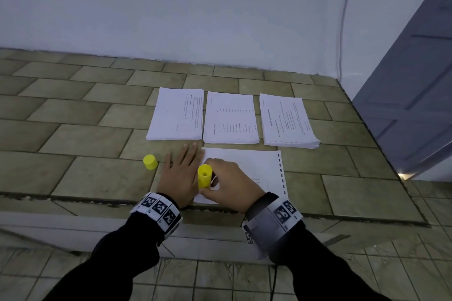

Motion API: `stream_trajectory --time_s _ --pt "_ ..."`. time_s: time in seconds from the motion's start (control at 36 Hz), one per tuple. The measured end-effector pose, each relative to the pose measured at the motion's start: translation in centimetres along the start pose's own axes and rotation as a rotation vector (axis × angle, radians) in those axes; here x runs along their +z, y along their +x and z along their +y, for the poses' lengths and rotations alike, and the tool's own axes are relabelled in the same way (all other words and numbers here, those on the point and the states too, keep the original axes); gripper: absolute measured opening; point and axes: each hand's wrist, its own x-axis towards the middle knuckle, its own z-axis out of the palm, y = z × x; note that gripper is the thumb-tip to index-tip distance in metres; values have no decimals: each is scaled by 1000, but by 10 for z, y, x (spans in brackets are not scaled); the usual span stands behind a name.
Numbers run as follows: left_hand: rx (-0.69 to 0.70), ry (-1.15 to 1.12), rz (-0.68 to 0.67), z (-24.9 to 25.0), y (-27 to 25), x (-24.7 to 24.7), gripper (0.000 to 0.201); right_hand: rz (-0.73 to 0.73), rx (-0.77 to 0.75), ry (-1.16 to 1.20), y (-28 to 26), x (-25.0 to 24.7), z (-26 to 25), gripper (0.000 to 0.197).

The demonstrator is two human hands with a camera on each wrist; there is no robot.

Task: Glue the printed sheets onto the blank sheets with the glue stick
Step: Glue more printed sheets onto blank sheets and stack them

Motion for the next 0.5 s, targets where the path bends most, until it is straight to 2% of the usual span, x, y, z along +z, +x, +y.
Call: stream_trajectory --time_s 0.25,0.33,0.5 --pt "-50 13 18 1 1 -1 75 16 54 25 -18 -22 25 16" --pt "-47 6 32 2 1 0 72 56 74 61 -35 -41 38 15" --pt "-55 24 35 2 1 0 79 149 104 76 -70 -74 67 15"
